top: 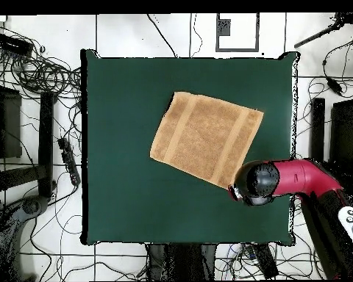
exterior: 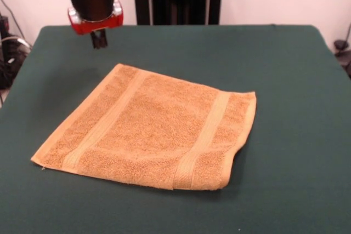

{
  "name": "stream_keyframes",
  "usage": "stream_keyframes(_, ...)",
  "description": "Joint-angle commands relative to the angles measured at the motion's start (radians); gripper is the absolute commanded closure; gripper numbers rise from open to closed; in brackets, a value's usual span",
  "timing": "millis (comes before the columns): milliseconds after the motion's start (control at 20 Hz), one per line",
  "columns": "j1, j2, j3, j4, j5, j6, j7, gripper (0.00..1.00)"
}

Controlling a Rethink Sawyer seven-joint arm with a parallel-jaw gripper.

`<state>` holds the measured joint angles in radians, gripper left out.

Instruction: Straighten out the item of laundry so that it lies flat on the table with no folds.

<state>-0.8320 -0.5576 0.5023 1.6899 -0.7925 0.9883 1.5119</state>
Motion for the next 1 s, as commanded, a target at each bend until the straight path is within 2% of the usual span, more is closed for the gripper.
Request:
stream_keyframes(50,0.022,0.022,0.166,-0.003,0.0,-0.147,-0.229,1.0)
stream_keyframes(300,0.019,0.046,0.163,-0.001,-0.026,-0.198,-0.214,1.0)
stream_keyframes(650,0.056,0.083,0.127,-0.027,-0.076,-0.237,-0.184,1.0)
stream_keyframes(1000,0.068,0.106,0.129,-0.042,-0.06,-0.24,-0.176,1.0)
